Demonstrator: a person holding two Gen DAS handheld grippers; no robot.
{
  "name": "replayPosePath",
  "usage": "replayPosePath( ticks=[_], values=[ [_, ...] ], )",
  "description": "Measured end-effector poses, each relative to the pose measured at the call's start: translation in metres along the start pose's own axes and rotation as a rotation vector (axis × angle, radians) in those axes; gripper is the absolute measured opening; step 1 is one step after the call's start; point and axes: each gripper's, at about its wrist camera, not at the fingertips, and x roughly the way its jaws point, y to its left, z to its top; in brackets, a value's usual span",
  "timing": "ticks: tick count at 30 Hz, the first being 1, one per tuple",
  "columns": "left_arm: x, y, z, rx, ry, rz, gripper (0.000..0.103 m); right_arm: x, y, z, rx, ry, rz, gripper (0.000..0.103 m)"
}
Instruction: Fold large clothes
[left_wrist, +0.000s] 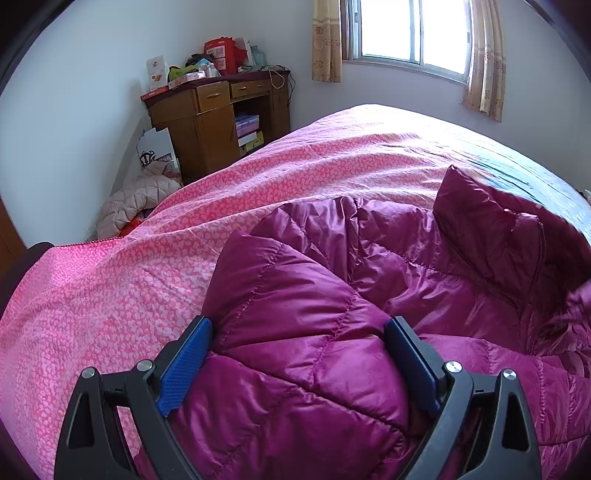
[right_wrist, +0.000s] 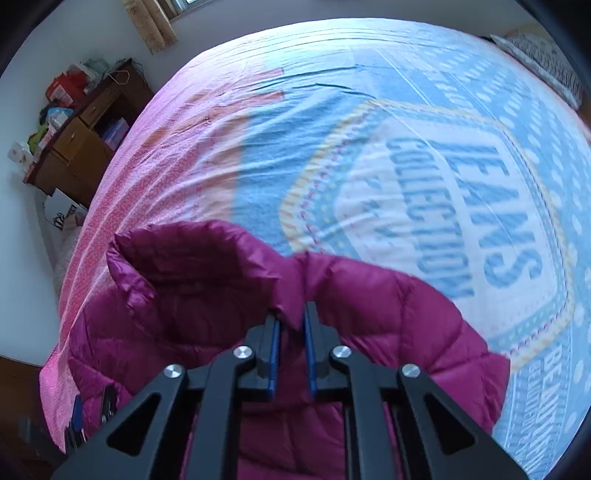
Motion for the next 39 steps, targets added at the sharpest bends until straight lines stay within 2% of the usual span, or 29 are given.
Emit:
replayPosePath(
  ticks=[3, 5, 6, 8, 11, 12, 14, 15, 17, 20, 23, 27, 28, 30, 32, 34, 37, 39],
  values=[
    [0.0, 0.0, 0.0, -0.002, 0.0, -0.002, 0.095, 0.008, -0.025, -0.017, 0.039, -0.004, 0.008, 0.014],
    [0.0, 0.001, 0.0, -0.005, 0.001, -0.006, 0.095, 0.016, -0.039, -0.029, 0.086, -0.018, 0.045, 0.014],
    [0.001, 0.002, 0.001, -0.007, 0.002, -0.008, 0.095, 0.019, -0.047, -0.038, 0.119, -0.047, 0.093, 0.014],
    [0.001, 0.004, 0.002, -0.009, 0.004, -0.013, 0.095, 0.023, -0.052, -0.051, 0.127, -0.128, 0.126, 0.012],
    [0.0, 0.009, 0.003, -0.018, 0.004, -0.033, 0.095, 0.024, -0.039, -0.07, -0.004, -0.281, 0.062, 0.011],
    [-0.002, 0.012, 0.004, -0.028, 0.0, -0.05, 0.095, 0.023, -0.035, -0.073, -0.022, -0.307, 0.038, 0.011],
    [-0.008, 0.015, 0.008, -0.023, -0.002, -0.092, 0.095, 0.023, -0.033, -0.071, -0.025, -0.309, 0.03, 0.011],
    [-0.014, 0.015, 0.012, -0.018, -0.004, -0.09, 0.095, 0.023, -0.035, -0.071, -0.02, -0.31, 0.039, 0.011],
    [-0.032, 0.012, 0.026, -0.02, -0.047, -0.109, 0.095, 0.022, -0.04, -0.07, -0.006, -0.311, 0.066, 0.012],
    [-0.059, -0.014, 0.06, 0.018, -0.107, -0.249, 0.095, 0.024, -0.044, -0.065, 0.009, -0.314, 0.094, 0.012],
    [-0.051, -0.059, 0.082, 0.112, -0.051, -0.299, 0.095, 0.024, -0.041, -0.068, 0.006, -0.317, 0.095, 0.013],
    [-0.006, -0.117, 0.09, 0.212, 0.051, -0.191, 0.095, 0.022, -0.045, -0.075, 0.017, -0.322, 0.117, 0.013],
    [0.009, -0.125, 0.09, 0.22, 0.082, -0.156, 0.095, 0.021, -0.045, -0.077, 0.02, -0.323, 0.123, 0.013],
    [0.023, -0.125, 0.084, 0.2, 0.117, -0.139, 0.095, 0.022, -0.048, -0.076, 0.025, -0.324, 0.134, 0.013],
    [0.033, -0.117, 0.079, 0.181, 0.125, -0.097, 0.094, 0.022, -0.05, -0.076, 0.03, -0.323, 0.143, 0.013],
    [0.03, -0.099, 0.075, 0.169, 0.09, -0.048, 0.085, 0.023, -0.05, -0.076, 0.033, -0.323, 0.15, 0.013],
    [0.029, -0.071, 0.07, 0.14, 0.058, 0.032, 0.084, 0.023, -0.052, -0.077, 0.038, -0.322, 0.161, 0.013],
    [0.037, -0.047, 0.066, 0.073, 0.085, 0.037, 0.084, 0.023, -0.052, -0.077, 0.04, -0.322, 0.162, 0.013]
  ],
)
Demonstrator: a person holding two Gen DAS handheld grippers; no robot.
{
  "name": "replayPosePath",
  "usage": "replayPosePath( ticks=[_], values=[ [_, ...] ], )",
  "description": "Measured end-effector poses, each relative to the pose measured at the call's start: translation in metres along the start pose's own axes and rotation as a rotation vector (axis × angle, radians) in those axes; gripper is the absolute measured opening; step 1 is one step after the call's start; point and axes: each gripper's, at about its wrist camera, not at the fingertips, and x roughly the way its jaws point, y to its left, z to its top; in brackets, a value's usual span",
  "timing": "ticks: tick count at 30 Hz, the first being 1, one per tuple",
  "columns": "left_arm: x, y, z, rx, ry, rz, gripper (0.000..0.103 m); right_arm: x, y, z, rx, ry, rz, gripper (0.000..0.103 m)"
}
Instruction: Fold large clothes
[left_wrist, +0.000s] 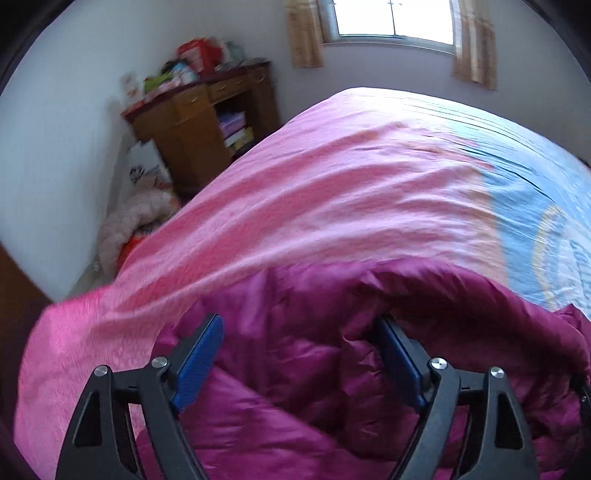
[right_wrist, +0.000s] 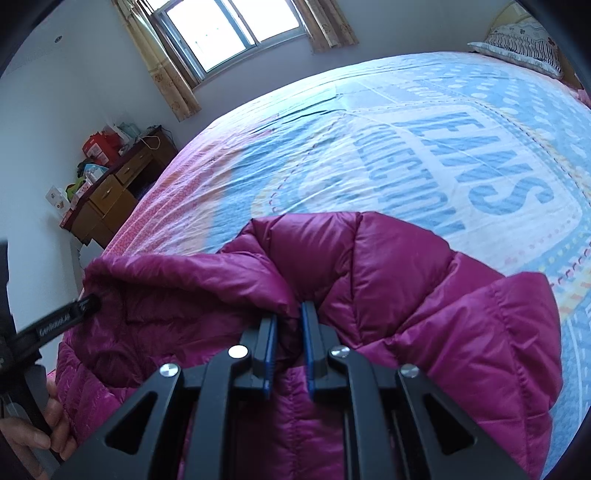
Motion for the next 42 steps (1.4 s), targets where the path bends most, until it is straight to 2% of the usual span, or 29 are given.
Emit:
replayPosePath(
  ticks=[2, 3, 5, 9, 12, 13, 14, 16, 18, 20, 24, 28, 29, 31, 33, 37, 40, 42],
  values=[
    [0.019, 0.017, -0.01, -0.077, 0.063, -0.054, 0.085, 0.0, 0.0, 0.0, -0.001, 0.0, -0.001, 0.013],
    [0.021, 0.021, -0.015, -0.094, 0.047, -0.073, 0.086, 0.0, 0.0, 0.0, -0.002, 0.0, -0.001, 0.013],
    [0.018, 0.018, -0.021, -0.087, -0.004, -0.062, 0.086, 0.001, -0.001, 0.001, -0.004, 0.001, -0.003, 0.013],
    [0.024, 0.009, -0.02, -0.05, -0.002, -0.038, 0.088, 0.002, 0.003, 0.003, -0.018, 0.012, -0.027, 0.015],
    [0.025, 0.009, -0.017, -0.054, -0.007, -0.039, 0.088, -0.01, 0.002, 0.007, 0.01, 0.032, -0.037, 0.021],
    [0.025, 0.008, -0.017, -0.052, -0.009, -0.037, 0.088, -0.022, 0.001, 0.008, 0.032, -0.007, -0.053, 0.023],
    [0.025, 0.008, -0.017, -0.052, -0.012, -0.033, 0.088, -0.038, 0.0, 0.01, 0.054, -0.067, -0.079, 0.029],
    [0.024, 0.002, -0.022, -0.051, -0.017, -0.022, 0.089, -0.064, 0.003, 0.016, 0.087, -0.162, -0.11, 0.03],
    [0.022, -0.001, -0.024, -0.046, -0.021, -0.012, 0.089, -0.069, 0.016, 0.027, 0.087, -0.152, -0.091, 0.03],
    [0.021, -0.003, -0.025, -0.043, -0.025, -0.007, 0.089, -0.061, 0.038, 0.042, 0.065, -0.11, -0.059, 0.03],
    [0.021, -0.005, -0.026, -0.047, -0.025, -0.011, 0.089, -0.023, 0.065, 0.059, 0.047, -0.012, -0.129, 0.03],
    [0.02, -0.006, -0.026, -0.049, -0.026, -0.012, 0.089, 0.023, 0.056, 0.027, 0.034, 0.092, -0.213, 0.027],
    [0.021, -0.005, -0.026, -0.05, -0.026, -0.015, 0.089, 0.028, 0.052, 0.019, 0.016, 0.095, -0.21, 0.025],
    [0.021, -0.003, -0.026, -0.055, -0.022, -0.031, 0.089, 0.028, 0.051, 0.011, -0.061, 0.03, -0.199, 0.024],
    [0.019, 0.001, -0.025, -0.061, -0.015, -0.055, 0.089, 0.028, 0.05, 0.008, -0.097, 0.013, -0.2, 0.024],
    [0.002, 0.014, -0.028, -0.097, -0.013, -0.16, 0.089, 0.026, 0.052, 0.006, -0.112, 0.002, -0.208, 0.024],
    [-0.026, 0.02, -0.029, -0.121, -0.08, -0.171, 0.089, 0.025, 0.054, 0.004, -0.123, -0.004, -0.218, 0.024],
    [-0.051, 0.021, -0.027, -0.132, -0.16, -0.166, 0.089, 0.026, 0.055, 0.003, -0.128, -0.009, -0.221, 0.024]
  ],
)
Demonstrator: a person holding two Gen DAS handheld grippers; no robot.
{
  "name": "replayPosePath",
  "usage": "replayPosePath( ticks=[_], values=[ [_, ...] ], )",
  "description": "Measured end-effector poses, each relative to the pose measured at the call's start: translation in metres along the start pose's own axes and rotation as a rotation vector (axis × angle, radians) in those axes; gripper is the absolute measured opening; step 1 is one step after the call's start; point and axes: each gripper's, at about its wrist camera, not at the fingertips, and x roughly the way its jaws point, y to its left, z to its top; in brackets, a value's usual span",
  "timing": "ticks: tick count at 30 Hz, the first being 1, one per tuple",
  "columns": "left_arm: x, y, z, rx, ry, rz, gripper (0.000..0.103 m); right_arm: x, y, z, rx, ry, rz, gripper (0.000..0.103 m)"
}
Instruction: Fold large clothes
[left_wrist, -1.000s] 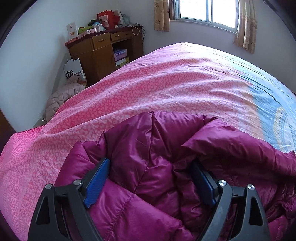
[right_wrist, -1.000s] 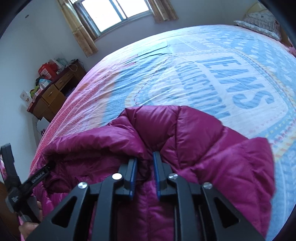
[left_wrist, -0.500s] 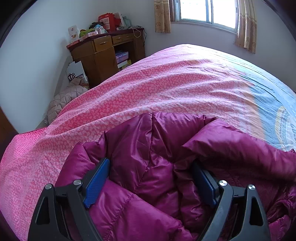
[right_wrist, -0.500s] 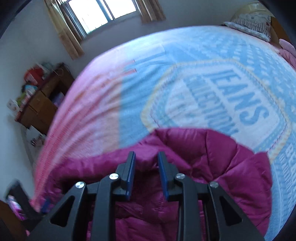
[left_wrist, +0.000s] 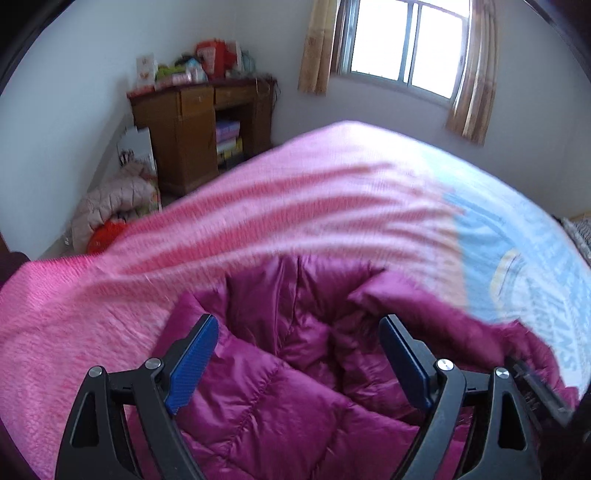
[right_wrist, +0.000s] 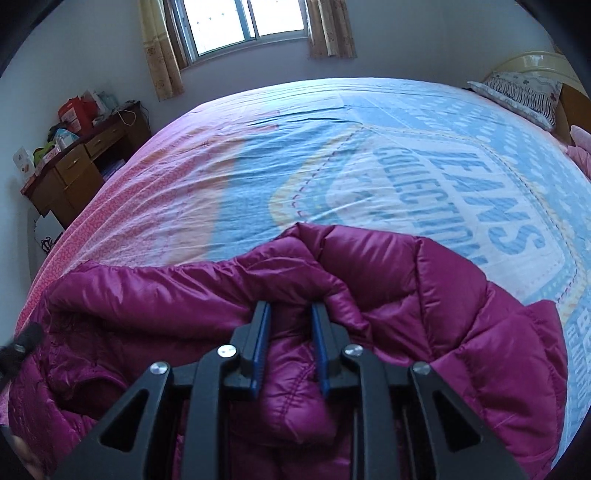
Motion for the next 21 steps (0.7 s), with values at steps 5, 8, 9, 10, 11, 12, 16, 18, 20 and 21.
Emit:
replayPosePath(
  ticks=[5, 8, 9, 10, 11, 12, 16, 18, 20, 21],
  values=[
    [-0.001, -0.04, 0.029, 0.077, -0.049, 0.007, 0.089, -0.001, -0.001, -0.001, 0.016, -0.009, 0.02, 0.024],
    [0.033, -0.068, 0.033, 0.168, -0.016, 0.166, 0.089, -0.002, -0.003, -0.001, 0.022, -0.012, 0.029, 0.024],
    [0.046, -0.069, 0.031, 0.171, 0.007, 0.209, 0.089, -0.002, -0.004, -0.001, 0.028, -0.013, 0.037, 0.024],
    [0.059, -0.067, 0.025, 0.165, 0.042, 0.233, 0.089, -0.002, -0.006, -0.001, 0.034, -0.014, 0.044, 0.024],
    [0.068, -0.063, 0.019, 0.162, 0.075, 0.246, 0.089, -0.002, -0.006, -0.001, 0.036, -0.015, 0.047, 0.024],
    [0.081, -0.059, 0.011, 0.156, 0.119, 0.251, 0.089, -0.002, -0.006, -0.001, 0.036, -0.015, 0.048, 0.024],
    [0.09, -0.047, 0.001, 0.09, 0.144, 0.207, 0.091, -0.002, -0.005, -0.001, 0.025, -0.012, 0.041, 0.024],
    [0.095, -0.054, 0.0, 0.127, 0.153, 0.238, 0.092, -0.001, -0.005, -0.001, 0.024, -0.012, 0.04, 0.024],
    [0.097, -0.058, 0.0, 0.146, 0.152, 0.264, 0.094, -0.001, -0.004, -0.001, 0.017, -0.009, 0.031, 0.024],
    [0.098, -0.058, 0.0, 0.144, 0.155, 0.267, 0.095, -0.001, -0.001, -0.001, 0.007, -0.007, 0.018, 0.024]
  ],
)
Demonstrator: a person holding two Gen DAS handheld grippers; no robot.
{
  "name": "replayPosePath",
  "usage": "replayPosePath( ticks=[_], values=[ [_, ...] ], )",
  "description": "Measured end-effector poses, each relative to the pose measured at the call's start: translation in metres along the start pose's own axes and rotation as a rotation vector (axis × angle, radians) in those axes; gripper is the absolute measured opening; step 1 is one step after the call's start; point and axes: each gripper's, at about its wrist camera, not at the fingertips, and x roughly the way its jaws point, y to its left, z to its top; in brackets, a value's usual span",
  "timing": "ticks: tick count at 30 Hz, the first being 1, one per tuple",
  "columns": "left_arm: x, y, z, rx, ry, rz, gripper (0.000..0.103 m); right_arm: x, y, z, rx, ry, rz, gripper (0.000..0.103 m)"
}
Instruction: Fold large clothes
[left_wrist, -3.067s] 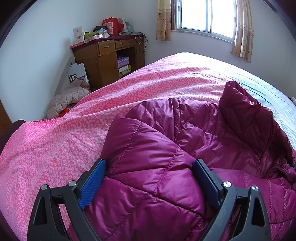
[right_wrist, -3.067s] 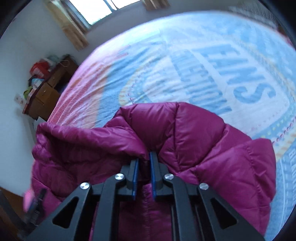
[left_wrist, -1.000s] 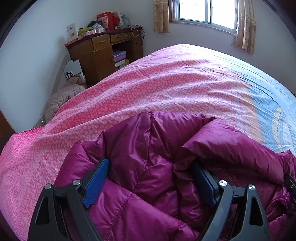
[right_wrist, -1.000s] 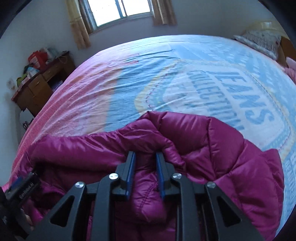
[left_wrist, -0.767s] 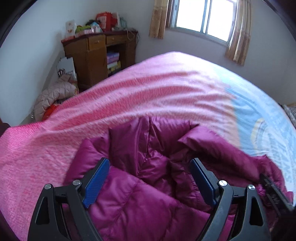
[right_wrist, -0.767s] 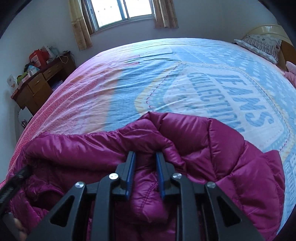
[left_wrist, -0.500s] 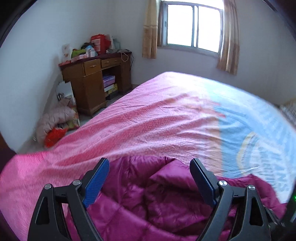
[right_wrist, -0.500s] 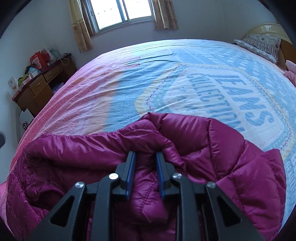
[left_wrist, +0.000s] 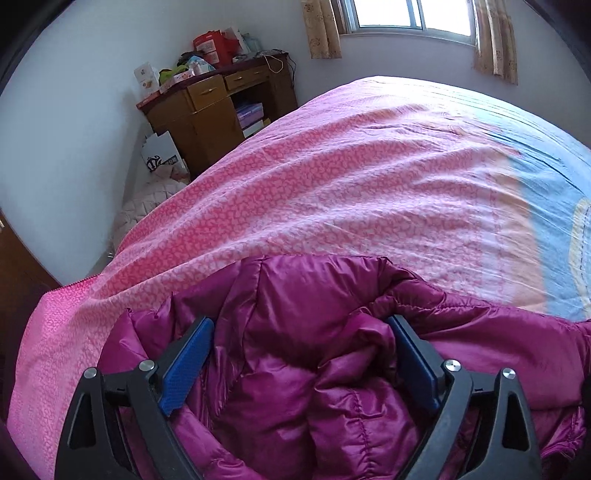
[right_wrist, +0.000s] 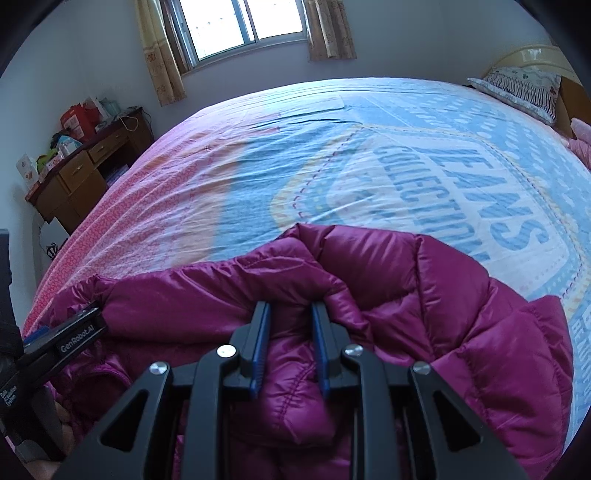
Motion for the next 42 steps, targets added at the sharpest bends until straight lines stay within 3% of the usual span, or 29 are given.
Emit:
replayPosePath(
  ticks=[4, 17, 22, 24, 29, 42],
  values=[
    [0.006, 0.008, 0.001, -0.046, 0.02, -0.053, 0.097, 0.002, 0.014, 0.0, -0.061, 0.007, -0.07, 0.025],
    [0.004, 0.018, -0.001, -0.08, 0.019, -0.141, 0.097, 0.003, 0.015, -0.001, -0.065, 0.006, -0.08, 0.026],
    [-0.012, 0.029, 0.004, -0.045, 0.028, -0.24, 0.097, 0.004, 0.02, -0.001, -0.085, 0.001, -0.11, 0.026],
    [-0.029, 0.04, 0.002, -0.041, 0.019, -0.246, 0.097, 0.004, 0.018, -0.001, -0.077, 0.001, -0.101, 0.026],
    [-0.08, 0.069, -0.023, -0.019, -0.051, -0.28, 0.097, 0.004, 0.017, -0.001, -0.082, 0.0, -0.109, 0.026],
    [-0.159, 0.102, -0.114, 0.155, -0.156, -0.214, 0.097, 0.007, 0.03, 0.0, -0.158, 0.021, -0.186, 0.028]
  ],
)
